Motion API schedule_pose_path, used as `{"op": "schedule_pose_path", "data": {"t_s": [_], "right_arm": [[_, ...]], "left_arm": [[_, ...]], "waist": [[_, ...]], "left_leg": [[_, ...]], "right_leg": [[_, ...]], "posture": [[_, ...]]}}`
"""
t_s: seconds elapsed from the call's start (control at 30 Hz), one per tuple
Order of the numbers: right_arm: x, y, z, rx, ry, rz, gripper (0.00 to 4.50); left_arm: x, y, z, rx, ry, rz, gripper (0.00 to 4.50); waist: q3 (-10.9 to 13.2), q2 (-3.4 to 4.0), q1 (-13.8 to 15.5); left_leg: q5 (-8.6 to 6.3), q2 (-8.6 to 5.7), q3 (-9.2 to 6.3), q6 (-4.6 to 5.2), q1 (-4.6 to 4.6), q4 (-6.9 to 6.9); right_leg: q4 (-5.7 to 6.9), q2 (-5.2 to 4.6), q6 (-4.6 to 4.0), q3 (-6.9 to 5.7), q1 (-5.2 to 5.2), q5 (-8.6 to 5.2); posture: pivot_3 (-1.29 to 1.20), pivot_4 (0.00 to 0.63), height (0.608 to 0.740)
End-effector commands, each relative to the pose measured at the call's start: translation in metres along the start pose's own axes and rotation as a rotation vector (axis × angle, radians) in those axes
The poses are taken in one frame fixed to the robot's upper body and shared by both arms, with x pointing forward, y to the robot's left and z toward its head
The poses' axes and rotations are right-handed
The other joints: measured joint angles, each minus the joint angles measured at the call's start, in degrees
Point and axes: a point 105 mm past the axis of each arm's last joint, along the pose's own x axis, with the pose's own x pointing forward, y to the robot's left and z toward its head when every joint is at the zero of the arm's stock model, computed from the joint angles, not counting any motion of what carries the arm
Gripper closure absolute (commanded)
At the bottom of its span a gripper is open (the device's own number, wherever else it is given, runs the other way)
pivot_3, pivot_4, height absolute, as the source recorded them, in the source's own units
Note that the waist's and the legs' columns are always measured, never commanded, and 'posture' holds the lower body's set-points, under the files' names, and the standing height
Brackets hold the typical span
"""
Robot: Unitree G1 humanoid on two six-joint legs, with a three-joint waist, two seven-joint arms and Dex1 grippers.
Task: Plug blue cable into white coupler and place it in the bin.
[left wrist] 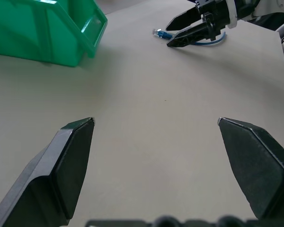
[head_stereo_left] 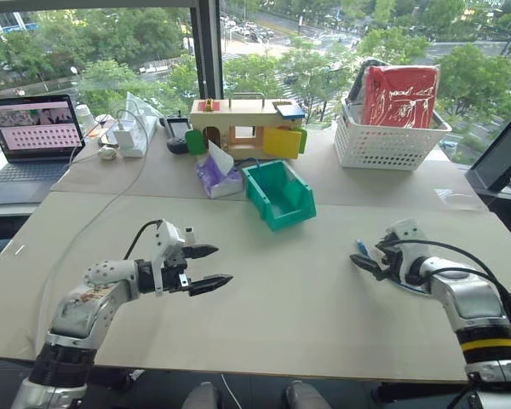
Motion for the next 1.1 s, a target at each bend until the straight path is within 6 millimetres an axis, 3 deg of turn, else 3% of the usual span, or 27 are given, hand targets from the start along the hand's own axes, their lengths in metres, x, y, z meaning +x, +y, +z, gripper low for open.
{"op": "schedule_pose_path", "data": {"t_s": [0.03,0.23,0.3,0.37,0.53,0.7,0.77,0.83,0.87,0.9,1.1], "right_arm": [[0.004,-0.006,0.011,-0.034,-0.039,-0.007,1.65],[0.006,0.004,0.016,-0.120,-0.018,0.103,3.65],[0.002,0.032,0.026,-0.269,-0.059,0.274,4.35],[-0.003,0.071,0.027,-0.447,-0.079,0.489,4.37],[-0.004,0.133,0.025,-0.675,-0.070,0.788,4.37],[0.006,0.167,0.032,-0.783,-0.087,0.910,4.37],[0.005,0.174,0.029,-0.833,-0.055,0.969,4.37],[0.001,0.175,0.031,-0.829,-0.050,1.006,3.37],[-0.001,0.175,0.033,-0.814,-0.048,1.018,3.25],[-0.004,0.172,0.036,-0.790,-0.052,1.019,2.82],[-0.020,0.140,0.060,-0.713,-0.119,0.886,0.67]], "left_arm": [[-0.003,-0.002,0.009,0.041,-0.025,0.024,0.00],[-0.002,0.008,0.008,0.060,-0.055,0.097,0.00],[-0.002,0.007,0.009,0.064,-0.059,0.088,0.00],[0.001,0.001,0.005,0.075,-0.034,0.048,0.00],[0.017,-0.013,0.004,0.101,-0.003,-0.040,0.00],[0.030,-0.013,0.005,0.137,0.017,-0.091,0.00],[0.046,-0.018,0.010,0.160,0.008,-0.148,0.00],[0.059,-0.024,0.015,0.179,-0.002,-0.194,0.00],[0.062,-0.025,0.016,0.182,-0.004,-0.206,0.00],[0.065,-0.026,0.015,0.197,0.005,-0.220,0.00],[0.079,-0.032,-0.005,0.311,0.109,-0.298,0.00]], "waist": [[0.0,0.00,0.0],[0.0,0.00,-0.1],[0.0,0.00,0.0],[0.0,0.02,-0.2],[0.0,0.02,-1.0],[0.0,0.01,-1.0],[0.0,0.01,-0.6],[0.0,0.02,-0.1],[0.0,0.01,0.2],[0.0,0.01,0.3],[0.0,0.02,0.6]], "left_leg": [[0.00,0.00,0.01,0.00,0.00,0.00],[0.00,0.00,0.00,0.00,0.01,0.00],[0.00,0.00,0.00,0.00,0.01,0.00],[0.00,0.00,0.01,0.00,0.00,0.00],[0.00,0.03,-0.03,0.00,0.03,0.00],[0.03,0.02,-0.04,-0.05,0.03,0.03],[0.03,0.02,-0.04,-0.05,0.04,0.03],[0.03,-0.01,-0.05,-0.05,0.00,0.03],[0.03,-0.03,-0.05,-0.04,-0.01,0.03],[0.03,-0.04,-0.04,-0.04,-0.03,0.03],[0.02,-0.04,-0.05,-0.04,-0.03,0.03]], "right_leg": [[0.00,0.00,0.00,0.00,0.00,0.00],[-0.01,0.00,0.00,0.00,0.02,0.01],[0.01,0.00,0.00,0.00,0.01,0.00],[-0.01,0.00,0.01,0.00,-0.01,0.00],[0.05,0.03,0.01,-0.02,0.01,0.00],[0.10,0.04,0.01,-0.03,-0.01,0.01],[0.14,0.04,0.00,-0.03,0.00,0.00],[0.09,0.02,0.00,-0.07,0.00,0.00],[0.07,0.01,0.01,-0.07,0.01,0.00],[0.06,-0.01,0.01,-0.06,0.00,0.00],[0.10,0.00,-0.01,-0.07,-0.02,0.00]], "posture": [[0.00,0.150,0.719],[0.00,0.150,0.719],[0.00,0.150,0.719],[0.00,0.150,0.719],[0.00,0.150,0.719],[0.00,0.150,0.719],[0.00,0.150,0.719],[0.00,0.150,0.719],[0.00,0.150,0.719],[0.00,0.150,0.719],[0.00,0.150,0.719]]}}
